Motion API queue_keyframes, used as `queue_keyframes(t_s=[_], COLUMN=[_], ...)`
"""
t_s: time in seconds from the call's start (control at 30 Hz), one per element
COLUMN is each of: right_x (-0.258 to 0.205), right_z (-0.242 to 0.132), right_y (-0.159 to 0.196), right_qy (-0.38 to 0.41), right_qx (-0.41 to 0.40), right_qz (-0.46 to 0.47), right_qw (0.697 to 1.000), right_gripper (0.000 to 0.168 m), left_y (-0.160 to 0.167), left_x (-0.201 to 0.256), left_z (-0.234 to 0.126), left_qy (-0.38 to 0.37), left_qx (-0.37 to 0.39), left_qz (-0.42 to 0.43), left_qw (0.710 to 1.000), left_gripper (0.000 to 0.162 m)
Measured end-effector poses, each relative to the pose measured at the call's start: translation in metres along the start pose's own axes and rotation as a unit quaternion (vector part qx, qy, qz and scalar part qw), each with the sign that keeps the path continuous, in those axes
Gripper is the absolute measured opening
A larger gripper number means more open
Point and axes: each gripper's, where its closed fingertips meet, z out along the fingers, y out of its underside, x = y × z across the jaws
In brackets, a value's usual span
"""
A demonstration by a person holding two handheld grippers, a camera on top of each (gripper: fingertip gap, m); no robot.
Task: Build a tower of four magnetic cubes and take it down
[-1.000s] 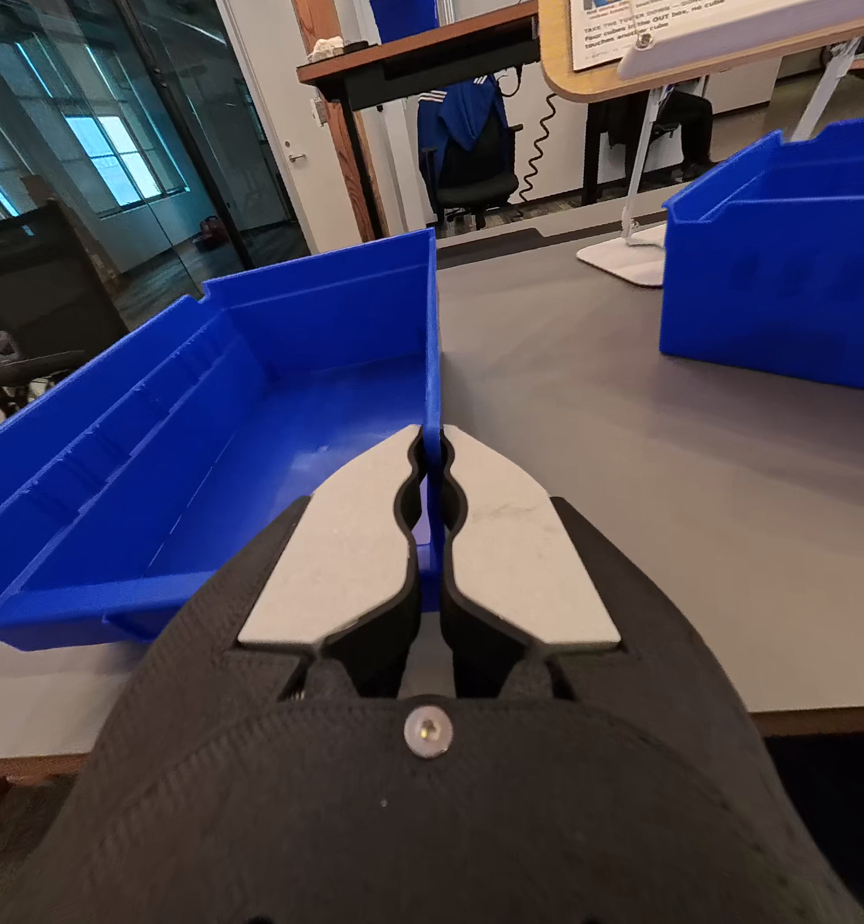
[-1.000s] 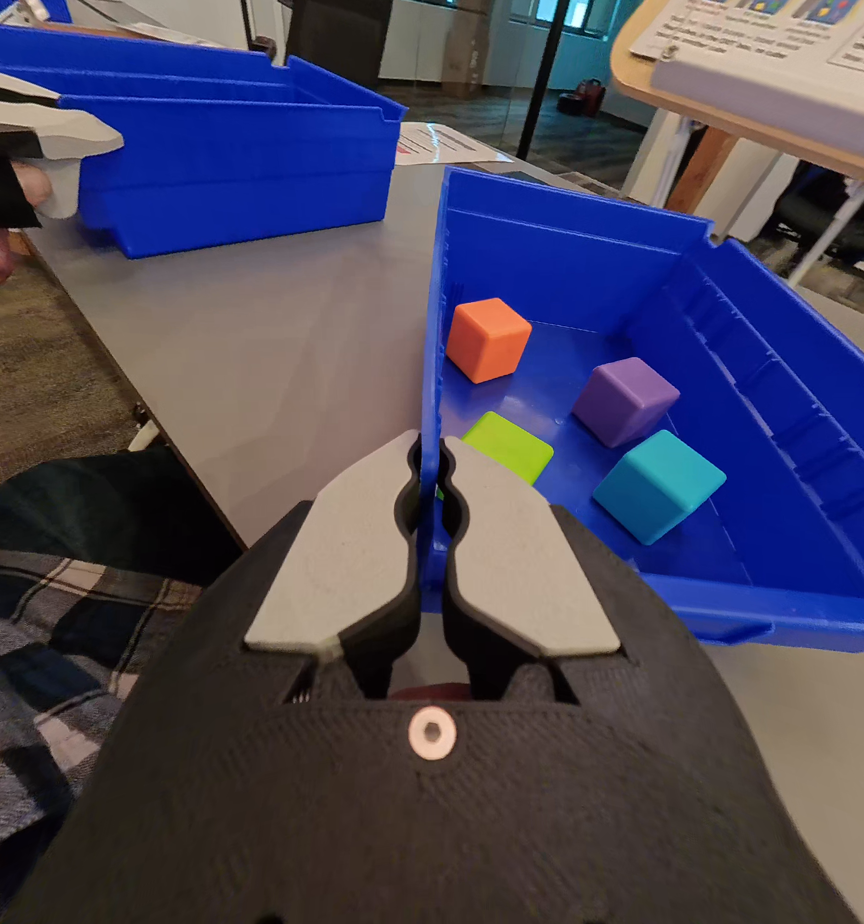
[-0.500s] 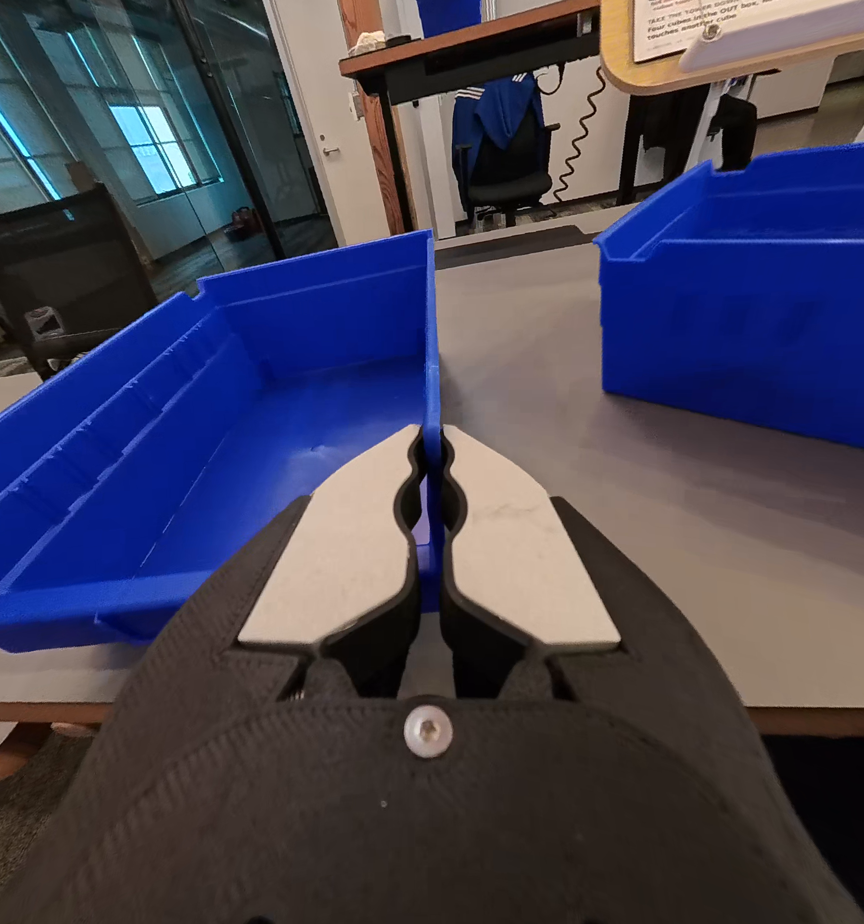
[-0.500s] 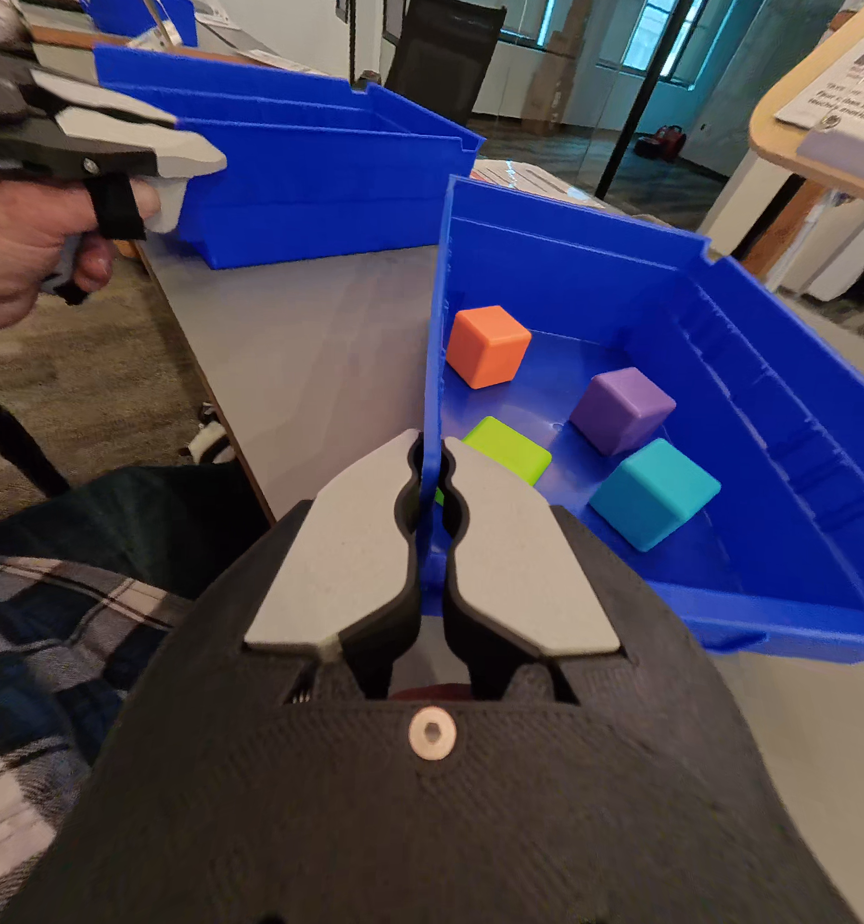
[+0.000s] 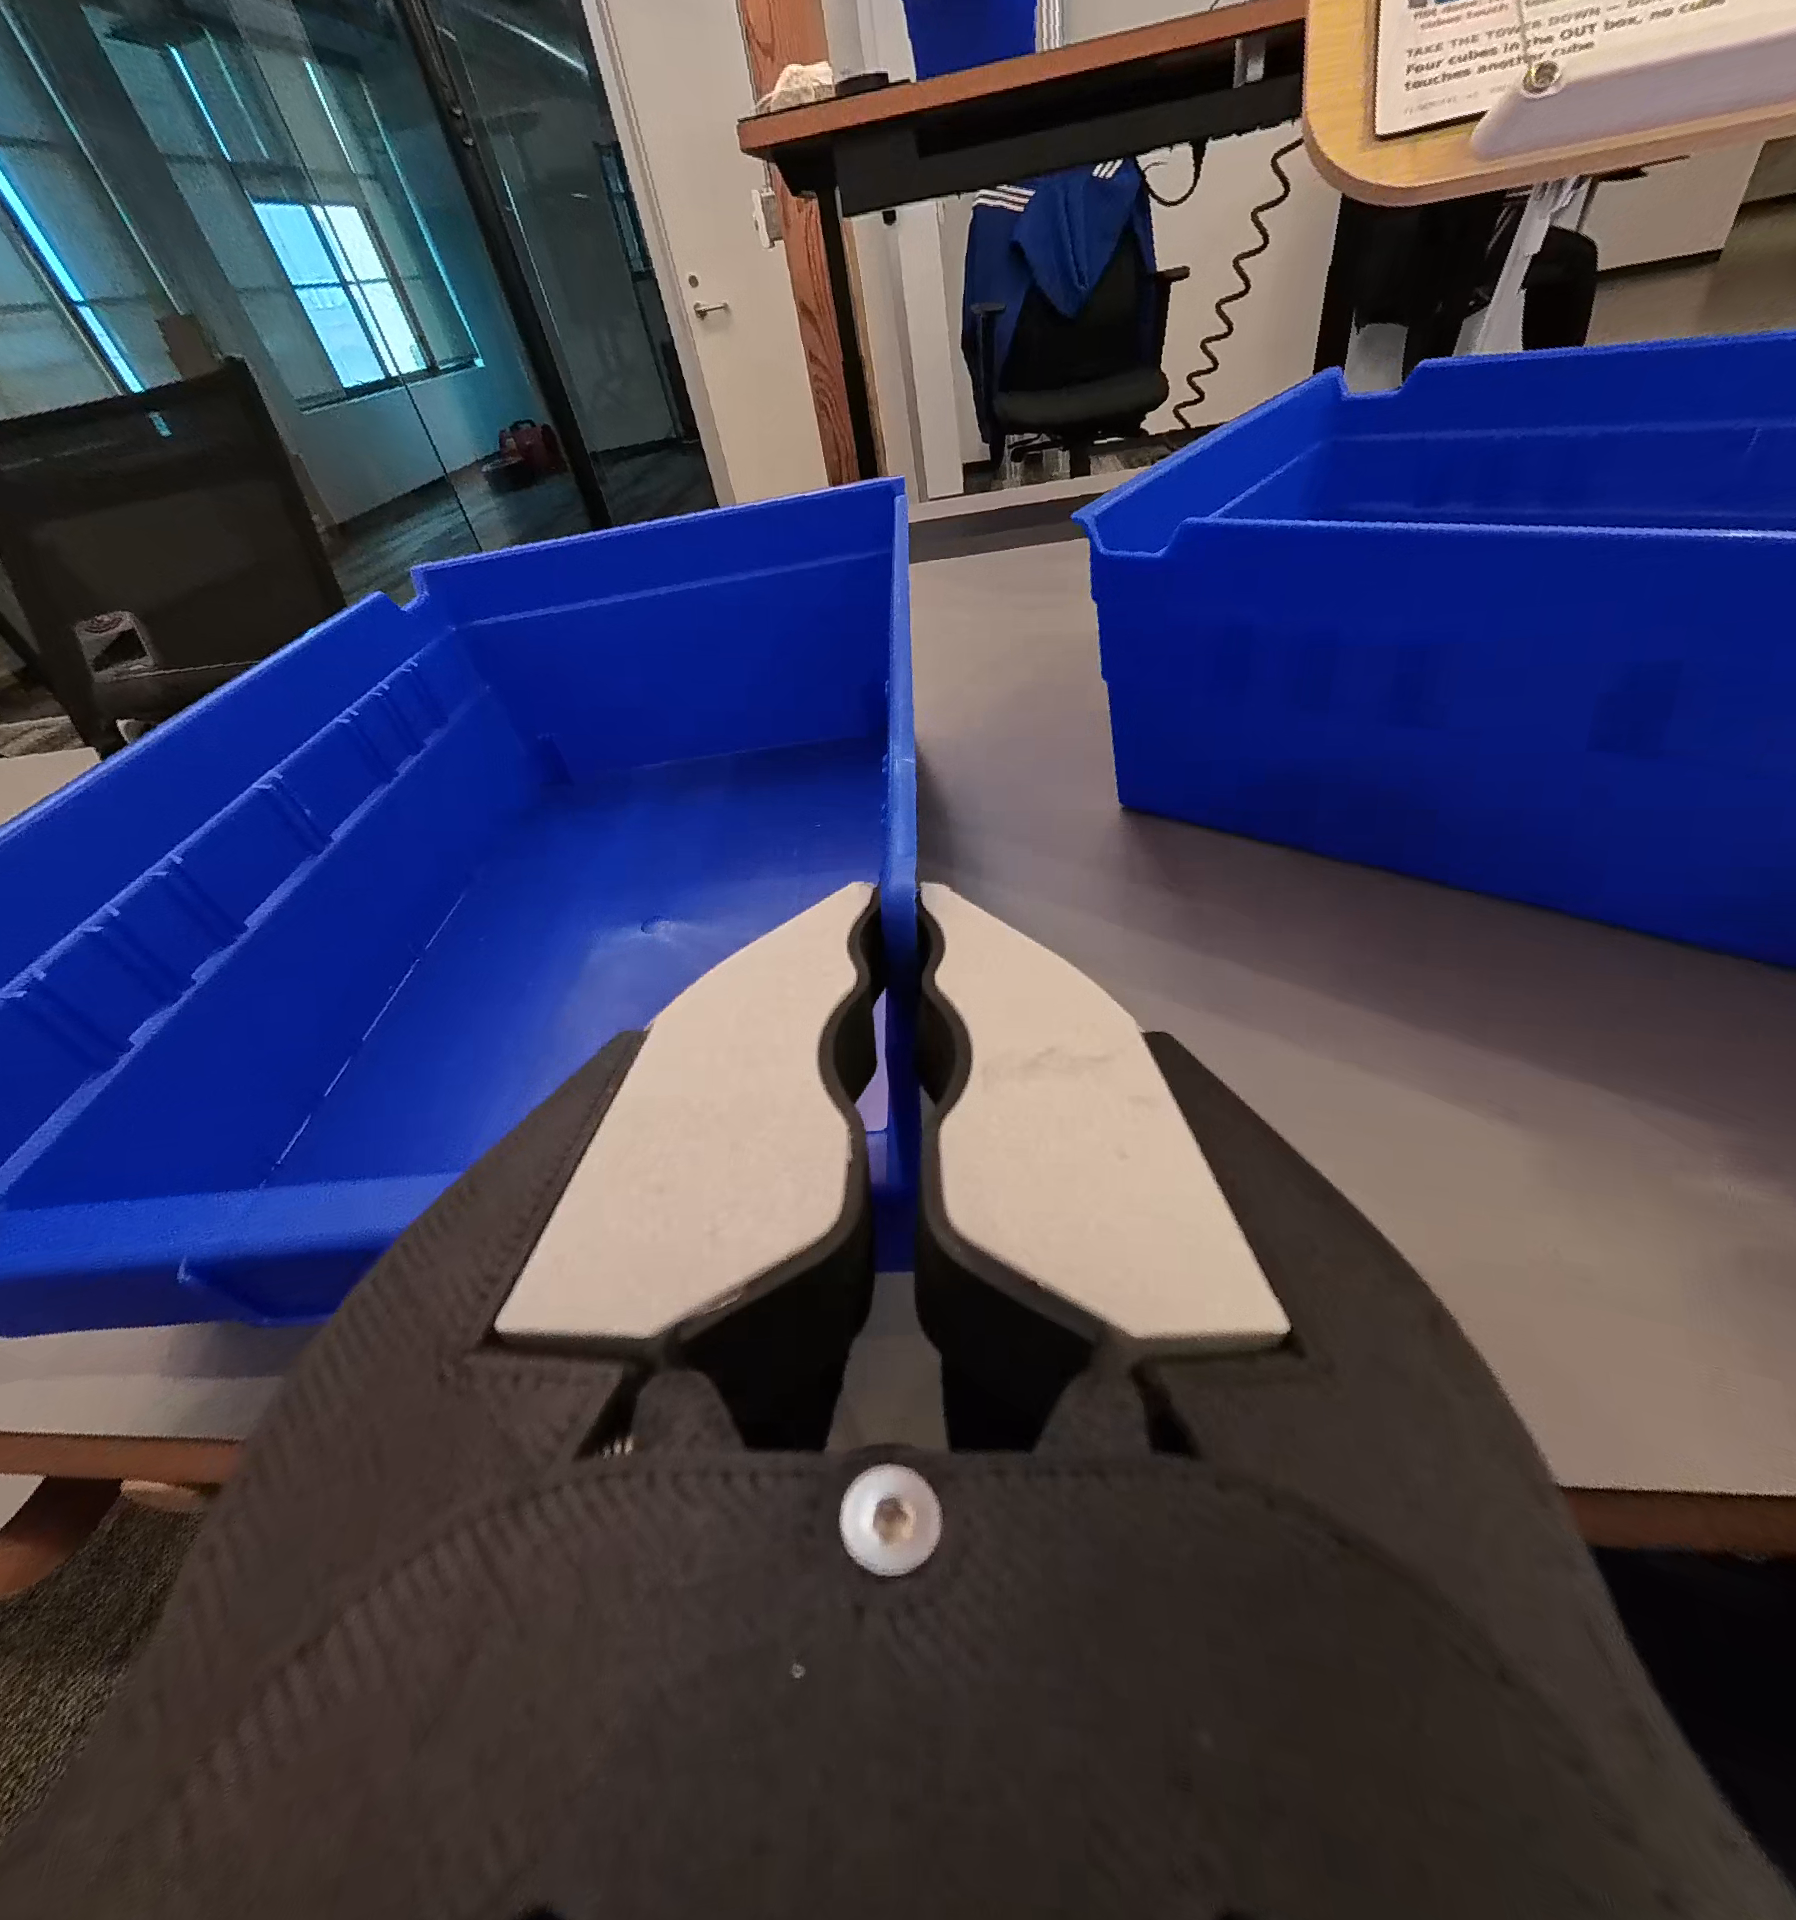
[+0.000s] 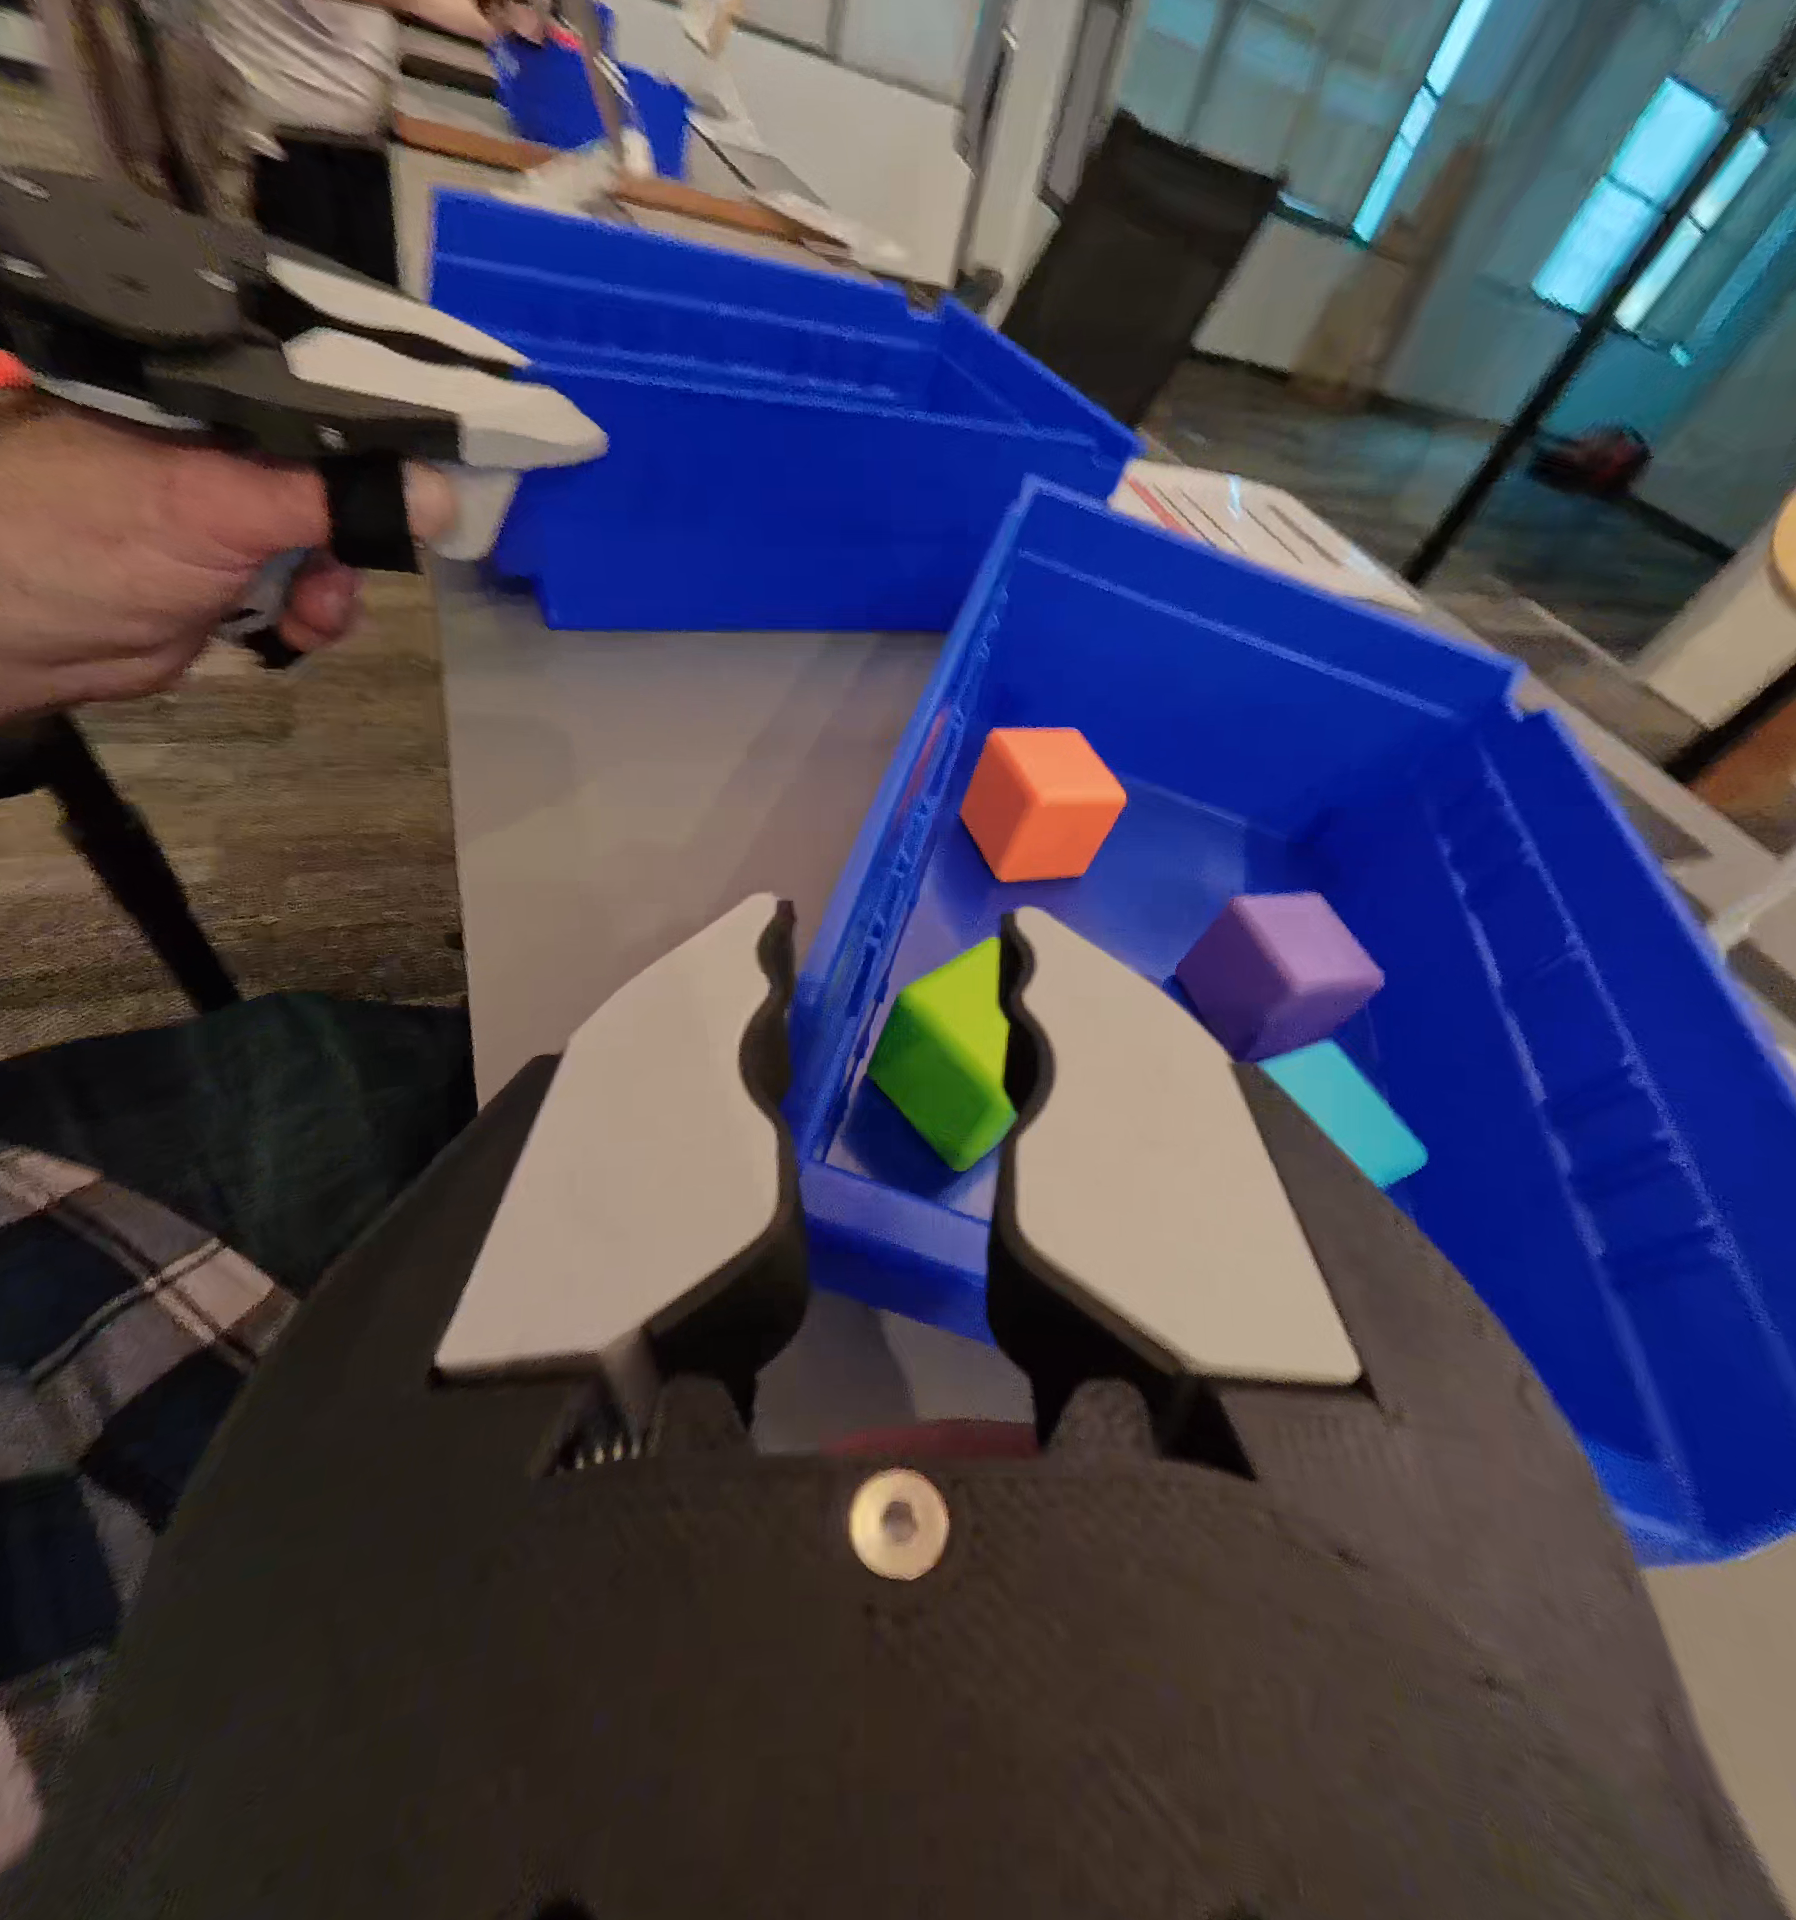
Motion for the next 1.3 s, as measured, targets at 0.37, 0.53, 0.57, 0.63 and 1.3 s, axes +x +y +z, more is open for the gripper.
queue_keyframes(t_s=[0.37, 0.53, 0.57, 0.63, 1.3], right_x=[0.018, 0.066, 0.071, 0.073, 0.068], right_z=[-0.051, -0.057, -0.054, -0.045, 0.03], right_y=[0.032, 0.054, 0.063, 0.082, 0.077], right_qy=[-0.204, -0.182, -0.184, -0.196, -0.169], right_qx=[-0.022, -0.055, -0.067, -0.095, -0.091], right_qz=[-0.079, -0.11, -0.123, -0.148, -0.183], right_qw=[0.976, 0.976, 0.973, 0.965, 0.964], right_gripper=[0.043, 0.043, 0.043, 0.045, 0.038], left_y=[0.0, 0.0, 0.0, 0.0, 0.001], left_x=[-0.001, -0.001, -0.001, -0.002, -0.007], left_z=[0.002, 0.004, 0.005, 0.005, -0.002], left_qy=[0.0, -0.003, -0.003, -0.004, -0.02], left_qx=[0.003, 0.003, 0.003, 0.003, -0.002], left_qz=[-0.003, -0.001, -0.001, -0.001, -0.008], left_qw=[1.0, 1.0, 1.0, 1.0, 1.0], left_gripper=[0.002, 0.002, 0.002, 0.002, 0.002])
